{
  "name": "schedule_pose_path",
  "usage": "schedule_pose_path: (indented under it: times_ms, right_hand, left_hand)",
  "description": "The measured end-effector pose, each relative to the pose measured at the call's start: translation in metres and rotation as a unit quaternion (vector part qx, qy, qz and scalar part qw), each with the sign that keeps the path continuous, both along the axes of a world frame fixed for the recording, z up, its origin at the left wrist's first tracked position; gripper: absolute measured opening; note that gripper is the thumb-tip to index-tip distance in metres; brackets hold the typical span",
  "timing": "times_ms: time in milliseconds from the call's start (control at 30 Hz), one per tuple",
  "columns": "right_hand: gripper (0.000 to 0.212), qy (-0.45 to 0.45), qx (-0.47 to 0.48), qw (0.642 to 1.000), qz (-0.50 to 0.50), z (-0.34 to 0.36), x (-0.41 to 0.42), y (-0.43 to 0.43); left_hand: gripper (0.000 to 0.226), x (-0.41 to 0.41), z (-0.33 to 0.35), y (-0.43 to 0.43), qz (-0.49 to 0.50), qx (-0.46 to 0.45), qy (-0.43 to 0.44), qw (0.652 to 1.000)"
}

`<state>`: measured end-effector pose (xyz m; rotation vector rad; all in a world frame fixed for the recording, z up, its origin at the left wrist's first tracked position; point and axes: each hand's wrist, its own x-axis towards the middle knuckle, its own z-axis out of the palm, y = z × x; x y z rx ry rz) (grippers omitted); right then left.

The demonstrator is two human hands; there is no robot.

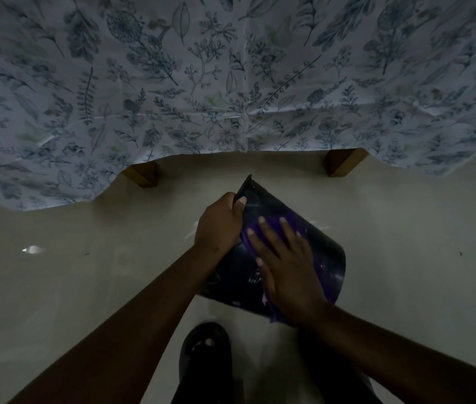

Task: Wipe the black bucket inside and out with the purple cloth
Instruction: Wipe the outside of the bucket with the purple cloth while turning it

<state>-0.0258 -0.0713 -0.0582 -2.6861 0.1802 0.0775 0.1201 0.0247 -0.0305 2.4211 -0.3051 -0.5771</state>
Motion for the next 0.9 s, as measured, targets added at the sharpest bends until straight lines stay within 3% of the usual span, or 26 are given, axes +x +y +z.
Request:
schedule_pose_path:
  times_ms: [100,167,233,467,600,733,900]
  right_hand:
    - [0.048,-0.009,0.028,0.998,-0.052,-0.003,0.042,-0.023]
    - [0.049,0.057,0.121,0.981,-0.140,-0.011,0.066,-0.048]
    - [0.050,0.104,0.164,0.968,-0.162,-0.017,0.065,-0.056]
    - [0.056,0.028,0.002,0.999,-0.029,0.001,-0.019,0.003]
    - [0.053,0.023,-0.014,0.996,-0.081,-0.003,0.026,-0.025]
    - [0.049,0.031,0.062,0.978,-0.195,-0.014,0.049,-0.066]
    - [0.054,0.018,-0.062,0.996,-0.054,-0.012,-0.013,-0.017]
  left_hand:
    - [0.034,-0.002,0.002,0.009,-0.021,-0.059,0.027,0.998]
    - [0.030,-0.008,0.001,0.017,-0.028,-0.075,0.040,0.996]
    - [0.030,-0.014,-0.003,0.024,-0.021,-0.066,0.024,0.997]
    - [0.033,0.008,-0.004,0.000,-0.019,-0.015,-0.005,1.000]
    - [0.031,-0.004,0.006,0.013,-0.044,-0.075,0.019,0.996]
    - [0.029,-0.021,-0.003,0.038,-0.045,-0.045,-0.016,0.998]
    - [0.031,-0.009,-0.008,0.021,-0.029,-0.034,-0.033,0.998]
